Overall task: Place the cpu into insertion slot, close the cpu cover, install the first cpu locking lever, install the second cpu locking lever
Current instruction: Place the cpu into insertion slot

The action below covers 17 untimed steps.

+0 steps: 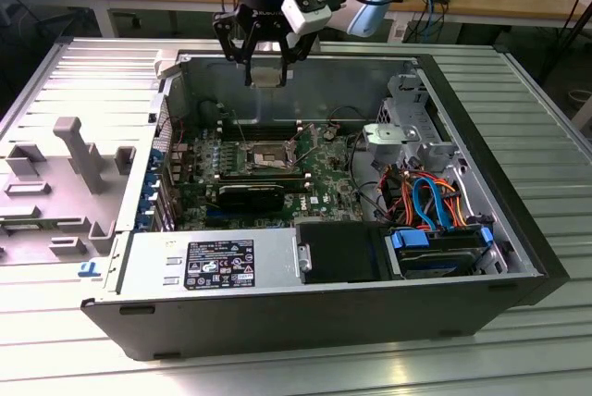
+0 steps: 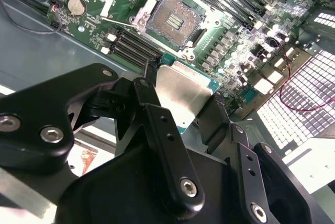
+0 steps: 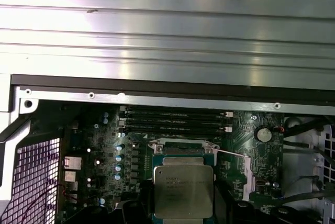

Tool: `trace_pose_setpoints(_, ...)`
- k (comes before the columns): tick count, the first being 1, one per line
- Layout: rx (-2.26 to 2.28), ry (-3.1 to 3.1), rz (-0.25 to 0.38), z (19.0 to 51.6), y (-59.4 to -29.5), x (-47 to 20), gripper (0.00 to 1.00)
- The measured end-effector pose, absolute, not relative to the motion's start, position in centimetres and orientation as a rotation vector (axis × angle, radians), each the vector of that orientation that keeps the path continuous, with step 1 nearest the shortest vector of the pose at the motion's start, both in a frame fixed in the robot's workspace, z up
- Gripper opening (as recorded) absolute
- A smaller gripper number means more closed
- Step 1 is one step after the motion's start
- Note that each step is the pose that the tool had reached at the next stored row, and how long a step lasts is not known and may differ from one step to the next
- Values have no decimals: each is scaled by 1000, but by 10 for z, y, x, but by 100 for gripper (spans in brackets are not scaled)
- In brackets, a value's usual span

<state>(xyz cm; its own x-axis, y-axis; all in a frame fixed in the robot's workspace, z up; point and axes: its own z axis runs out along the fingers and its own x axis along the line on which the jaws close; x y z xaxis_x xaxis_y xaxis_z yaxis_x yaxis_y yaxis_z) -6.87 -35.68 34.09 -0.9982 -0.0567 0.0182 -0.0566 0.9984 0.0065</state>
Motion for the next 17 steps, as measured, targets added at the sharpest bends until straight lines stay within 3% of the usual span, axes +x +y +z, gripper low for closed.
trace_pose_setpoints(17,88,-3122,-9,338,-357,-75,55)
